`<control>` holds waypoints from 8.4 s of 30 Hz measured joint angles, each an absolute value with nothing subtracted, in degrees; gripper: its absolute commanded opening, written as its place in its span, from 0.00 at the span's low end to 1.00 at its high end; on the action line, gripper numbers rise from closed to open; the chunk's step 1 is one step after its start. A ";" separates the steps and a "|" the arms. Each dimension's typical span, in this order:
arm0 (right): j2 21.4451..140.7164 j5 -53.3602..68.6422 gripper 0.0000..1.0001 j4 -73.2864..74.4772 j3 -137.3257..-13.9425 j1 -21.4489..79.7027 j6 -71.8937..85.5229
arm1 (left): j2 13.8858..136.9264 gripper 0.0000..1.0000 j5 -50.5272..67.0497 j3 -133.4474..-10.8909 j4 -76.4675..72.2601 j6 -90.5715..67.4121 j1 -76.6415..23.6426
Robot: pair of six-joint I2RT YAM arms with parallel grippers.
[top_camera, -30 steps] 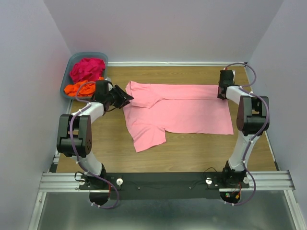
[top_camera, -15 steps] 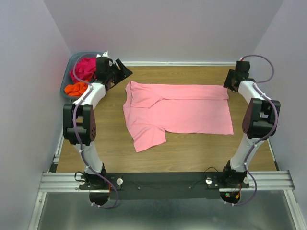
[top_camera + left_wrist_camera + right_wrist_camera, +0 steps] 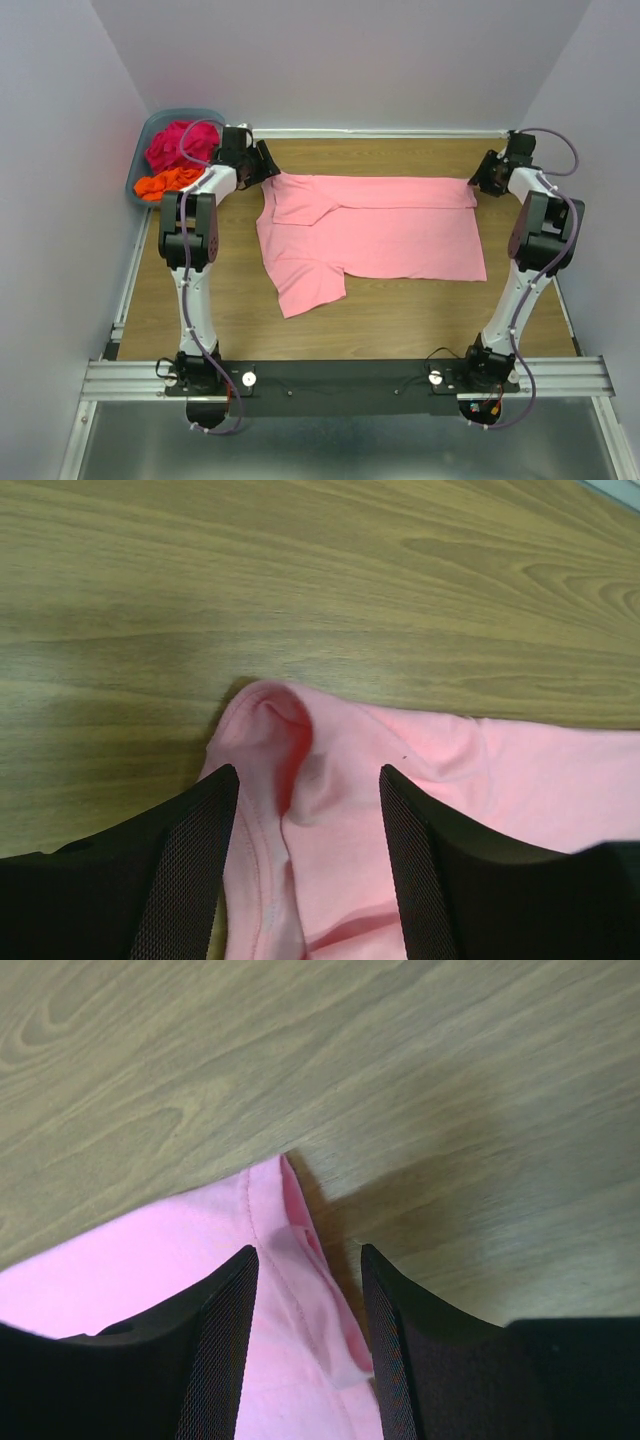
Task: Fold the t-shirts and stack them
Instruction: Fold the tshirt
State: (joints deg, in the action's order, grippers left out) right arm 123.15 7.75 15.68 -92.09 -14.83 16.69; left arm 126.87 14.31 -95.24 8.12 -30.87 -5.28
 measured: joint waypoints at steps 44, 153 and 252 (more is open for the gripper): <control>129.78 16.10 0.02 15.97 -96.27 -15.44 18.13 | 133.32 0.00 16.47 -102.00 9.32 -31.38 -5.30; 101.34 17.19 0.63 19.33 -66.78 5.10 20.88 | 98.67 0.61 8.34 -65.73 16.19 -35.11 -15.33; 99.07 16.97 0.63 19.40 -66.11 10.17 19.53 | 104.12 0.46 5.04 -65.10 2.33 -39.72 -19.68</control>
State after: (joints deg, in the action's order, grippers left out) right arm 99.07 16.97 19.40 -66.11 10.17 19.53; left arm 104.12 5.04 -65.10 2.33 -39.72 -19.68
